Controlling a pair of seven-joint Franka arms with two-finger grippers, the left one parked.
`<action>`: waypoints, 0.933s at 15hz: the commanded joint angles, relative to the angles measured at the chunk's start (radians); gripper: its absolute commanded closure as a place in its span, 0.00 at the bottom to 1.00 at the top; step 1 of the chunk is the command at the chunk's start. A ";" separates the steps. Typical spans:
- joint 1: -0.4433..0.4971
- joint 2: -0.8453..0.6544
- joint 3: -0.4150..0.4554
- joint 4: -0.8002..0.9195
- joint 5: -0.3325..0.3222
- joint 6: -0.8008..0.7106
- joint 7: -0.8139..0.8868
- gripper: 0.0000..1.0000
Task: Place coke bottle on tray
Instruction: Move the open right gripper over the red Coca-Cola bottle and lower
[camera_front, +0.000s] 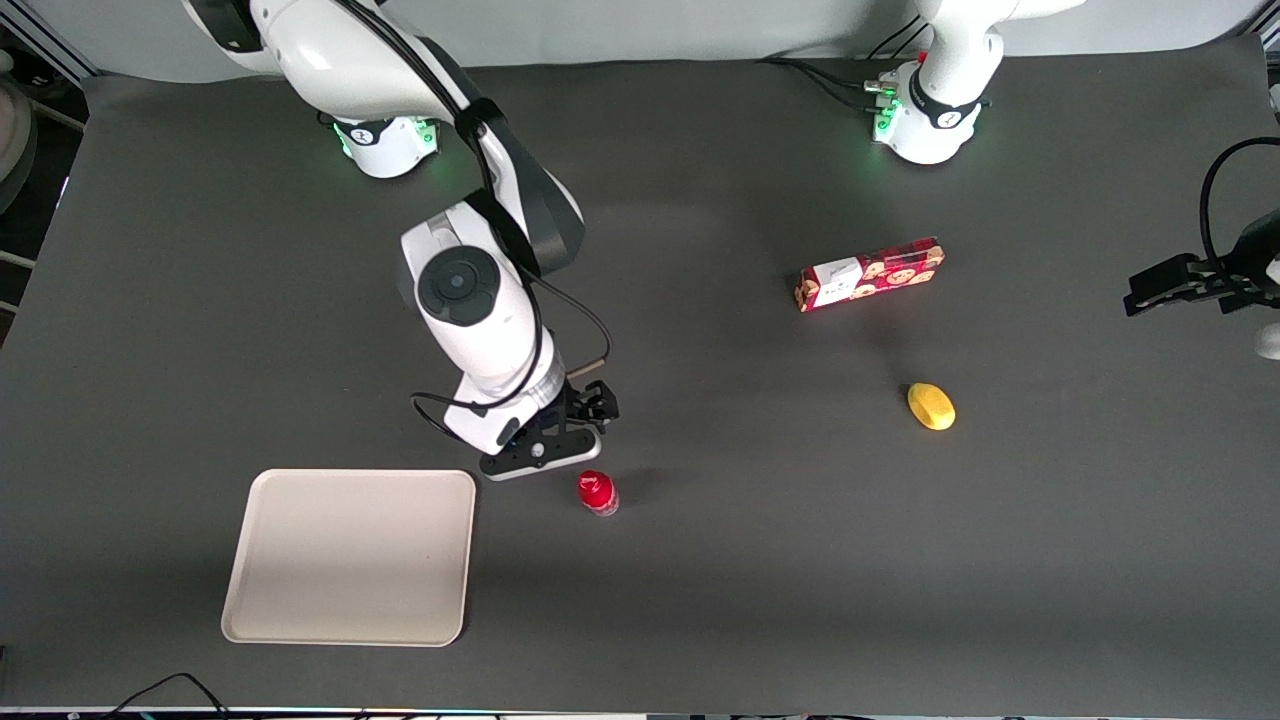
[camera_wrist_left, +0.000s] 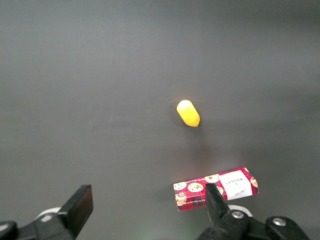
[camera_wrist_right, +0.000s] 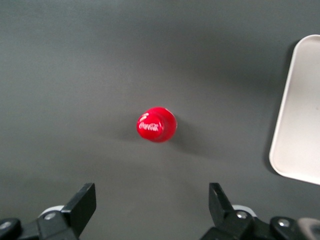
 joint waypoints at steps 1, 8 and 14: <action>0.010 0.050 -0.019 0.052 0.022 0.037 0.020 0.00; -0.002 0.175 -0.022 0.136 0.020 0.080 0.022 0.00; -0.013 0.205 -0.022 0.136 0.050 0.089 0.020 0.00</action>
